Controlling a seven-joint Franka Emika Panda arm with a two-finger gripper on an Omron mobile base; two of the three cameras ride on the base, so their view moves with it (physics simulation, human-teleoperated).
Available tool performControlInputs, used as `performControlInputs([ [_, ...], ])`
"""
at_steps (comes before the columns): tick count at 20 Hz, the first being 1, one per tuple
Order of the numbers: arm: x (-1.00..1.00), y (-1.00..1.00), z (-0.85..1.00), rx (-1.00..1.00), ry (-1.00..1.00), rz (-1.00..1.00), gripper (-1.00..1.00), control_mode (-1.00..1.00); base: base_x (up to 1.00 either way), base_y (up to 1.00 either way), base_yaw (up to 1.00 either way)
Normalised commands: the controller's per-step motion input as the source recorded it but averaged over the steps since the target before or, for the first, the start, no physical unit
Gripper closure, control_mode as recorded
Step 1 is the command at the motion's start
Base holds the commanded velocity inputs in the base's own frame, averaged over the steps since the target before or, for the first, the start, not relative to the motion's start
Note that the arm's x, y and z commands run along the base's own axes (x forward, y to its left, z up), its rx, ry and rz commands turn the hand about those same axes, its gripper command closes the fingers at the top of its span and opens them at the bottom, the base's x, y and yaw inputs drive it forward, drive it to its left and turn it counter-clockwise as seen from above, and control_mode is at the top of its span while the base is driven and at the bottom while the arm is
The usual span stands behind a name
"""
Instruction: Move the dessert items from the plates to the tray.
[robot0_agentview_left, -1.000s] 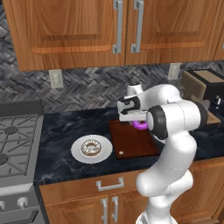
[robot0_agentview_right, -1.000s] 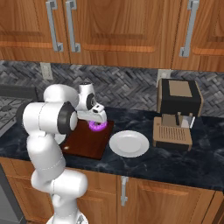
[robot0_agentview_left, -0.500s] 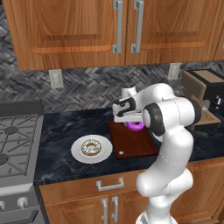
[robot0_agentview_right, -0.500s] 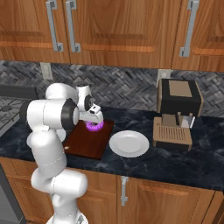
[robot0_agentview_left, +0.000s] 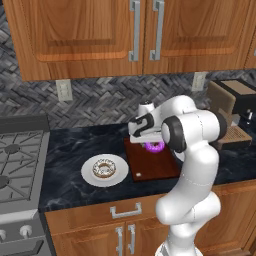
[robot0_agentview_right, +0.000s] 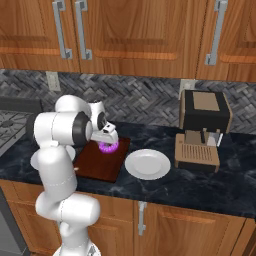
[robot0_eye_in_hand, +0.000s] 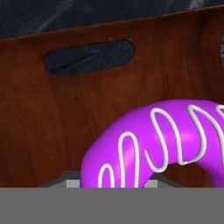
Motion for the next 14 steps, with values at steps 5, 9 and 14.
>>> performControlInputs([
  [5, 0.01, 0.0, -0.23, 0.0, 0.0, 0.0, -1.0, -1.0, 0.0, 0.0, 0.0],
  [9, 0.01, 0.0, -0.14, 0.0, 0.0, 0.0, -1.0, -1.0, 0.0, 0.0, 0.0],
  [14, 0.0, 0.0, -0.02, 0.0, -0.01, 0.0, -1.0, -1.0, 0.0, 0.0, 0.0],
])
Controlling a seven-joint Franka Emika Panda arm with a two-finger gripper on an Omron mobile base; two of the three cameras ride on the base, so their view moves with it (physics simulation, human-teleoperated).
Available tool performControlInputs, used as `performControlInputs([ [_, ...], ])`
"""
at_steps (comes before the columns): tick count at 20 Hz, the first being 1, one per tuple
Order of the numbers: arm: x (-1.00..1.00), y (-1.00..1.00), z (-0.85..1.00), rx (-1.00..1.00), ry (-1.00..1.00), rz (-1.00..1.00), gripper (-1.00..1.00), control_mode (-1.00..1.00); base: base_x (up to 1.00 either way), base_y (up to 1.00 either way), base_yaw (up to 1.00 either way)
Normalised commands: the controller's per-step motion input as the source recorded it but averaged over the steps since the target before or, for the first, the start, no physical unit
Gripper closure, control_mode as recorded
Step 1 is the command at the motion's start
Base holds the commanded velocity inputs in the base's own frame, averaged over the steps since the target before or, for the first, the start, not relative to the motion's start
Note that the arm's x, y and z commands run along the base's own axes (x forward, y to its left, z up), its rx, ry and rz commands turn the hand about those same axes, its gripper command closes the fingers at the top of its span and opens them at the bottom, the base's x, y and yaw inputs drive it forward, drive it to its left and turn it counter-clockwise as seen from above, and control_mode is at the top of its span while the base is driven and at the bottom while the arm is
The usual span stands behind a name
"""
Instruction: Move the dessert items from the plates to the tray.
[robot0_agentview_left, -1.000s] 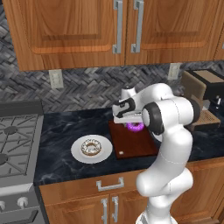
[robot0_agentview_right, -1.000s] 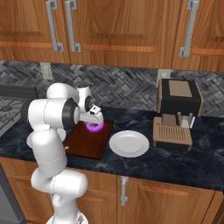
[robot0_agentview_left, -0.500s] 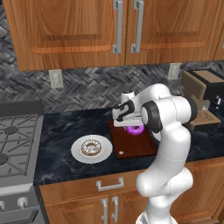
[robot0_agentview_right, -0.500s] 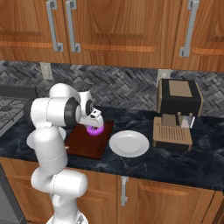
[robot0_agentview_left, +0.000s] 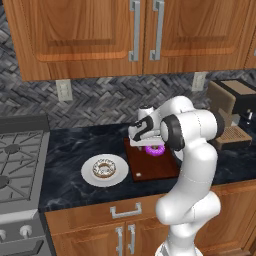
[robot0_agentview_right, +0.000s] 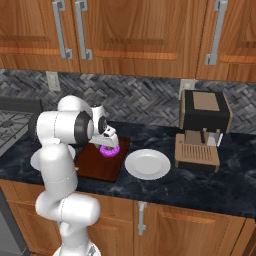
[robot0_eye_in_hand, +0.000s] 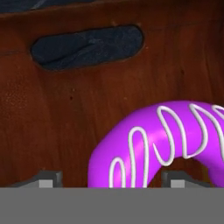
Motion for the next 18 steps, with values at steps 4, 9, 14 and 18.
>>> performControlInputs([
  [4, 0.02, 0.02, 0.0, 0.0, -0.01, 0.0, -1.0, -1.0, 0.0, 0.0, 0.0],
  [9, -0.14, 0.0, 0.37, 0.0, -0.05, 0.0, -1.0, -1.0, 0.0, 0.0, 0.0],
  [14, -0.26, 0.0, 0.5, 0.0, -0.07, 0.0, -1.0, -1.0, 0.0, 0.0, 0.0],
  [18, -0.4, 0.04, 0.29, 0.01, -0.07, 0.01, -1.0, -1.0, 0.0, 0.0, 0.0],
])
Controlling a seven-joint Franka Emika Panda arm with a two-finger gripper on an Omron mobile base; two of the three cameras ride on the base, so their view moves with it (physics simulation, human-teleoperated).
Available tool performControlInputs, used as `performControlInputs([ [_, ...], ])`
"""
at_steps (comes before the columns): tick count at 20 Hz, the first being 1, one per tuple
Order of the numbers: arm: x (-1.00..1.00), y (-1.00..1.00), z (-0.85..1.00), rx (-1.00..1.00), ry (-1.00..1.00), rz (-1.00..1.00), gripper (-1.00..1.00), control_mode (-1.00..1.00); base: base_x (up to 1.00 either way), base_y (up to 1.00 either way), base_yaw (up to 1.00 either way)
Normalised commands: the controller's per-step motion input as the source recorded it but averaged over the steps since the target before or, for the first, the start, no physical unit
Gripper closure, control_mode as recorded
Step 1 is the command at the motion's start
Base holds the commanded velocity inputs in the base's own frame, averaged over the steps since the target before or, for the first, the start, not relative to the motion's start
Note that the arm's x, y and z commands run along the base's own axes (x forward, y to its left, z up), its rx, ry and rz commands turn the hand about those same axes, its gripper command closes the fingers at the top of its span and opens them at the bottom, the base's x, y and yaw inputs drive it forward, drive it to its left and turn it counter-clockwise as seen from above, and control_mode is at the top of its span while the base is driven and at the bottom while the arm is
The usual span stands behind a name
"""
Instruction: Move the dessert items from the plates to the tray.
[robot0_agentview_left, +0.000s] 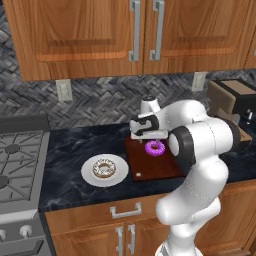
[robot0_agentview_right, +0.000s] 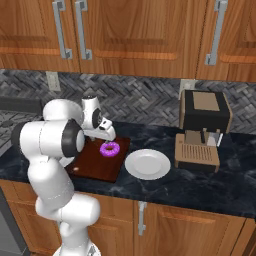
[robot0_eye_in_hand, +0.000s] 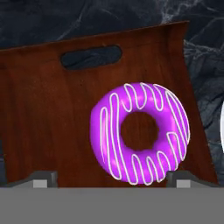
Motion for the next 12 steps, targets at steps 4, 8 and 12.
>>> performControlInputs([
  [4, -0.48, 0.32, 0.06, 0.02, -0.01, 0.04, -1.0, -1.0, 0.0, 0.0, 0.0],
  [8, -0.59, 0.59, 0.06, 0.02, 0.0, 0.02, -1.0, -1.0, 0.0, 0.0, 0.0],
  [12, -0.43, 0.55, 0.36, 0.04, 0.0, 0.05, -1.0, -1.0, 0.0, 0.0, 0.0],
])
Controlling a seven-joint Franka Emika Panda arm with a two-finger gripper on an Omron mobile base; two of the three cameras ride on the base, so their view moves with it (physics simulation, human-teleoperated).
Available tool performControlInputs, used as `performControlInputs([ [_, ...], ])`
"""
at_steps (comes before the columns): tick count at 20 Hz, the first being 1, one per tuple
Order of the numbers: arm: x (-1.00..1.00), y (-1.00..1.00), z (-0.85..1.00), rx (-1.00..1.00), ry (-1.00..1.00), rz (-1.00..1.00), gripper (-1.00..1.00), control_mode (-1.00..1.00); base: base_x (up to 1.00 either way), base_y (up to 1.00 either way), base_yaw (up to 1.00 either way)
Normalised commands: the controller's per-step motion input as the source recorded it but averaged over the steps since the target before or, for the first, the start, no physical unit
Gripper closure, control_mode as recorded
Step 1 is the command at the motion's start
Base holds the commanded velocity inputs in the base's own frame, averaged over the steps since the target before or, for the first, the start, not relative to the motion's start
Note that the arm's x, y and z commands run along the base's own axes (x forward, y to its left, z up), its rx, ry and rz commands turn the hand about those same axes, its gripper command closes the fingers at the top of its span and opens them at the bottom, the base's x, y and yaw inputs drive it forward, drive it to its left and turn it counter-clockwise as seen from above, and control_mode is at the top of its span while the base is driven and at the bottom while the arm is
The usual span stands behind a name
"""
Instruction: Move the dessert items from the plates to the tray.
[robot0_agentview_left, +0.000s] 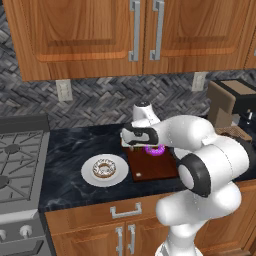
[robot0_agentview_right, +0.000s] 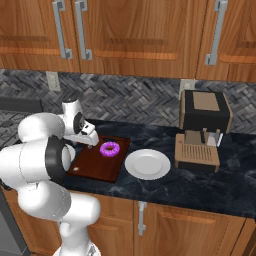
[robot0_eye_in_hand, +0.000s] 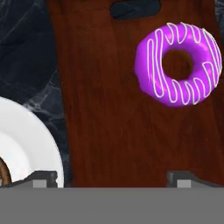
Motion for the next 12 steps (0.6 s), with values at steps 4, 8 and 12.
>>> performControlInputs([
  [4, -0.38, 0.66, 0.42, 0.03, 0.0, 0.04, -1.0, -1.0, 0.0, 0.0, 0.0],
  [8, -0.25, 0.58, 0.32, 0.01, 0.02, 0.04, -1.0, -1.0, 0.0, 0.0, 0.0],
  [12, -0.04, 0.43, -0.06, 0.0, 0.0, 0.04, -1.0, -1.0, 0.0, 0.0, 0.0],
])
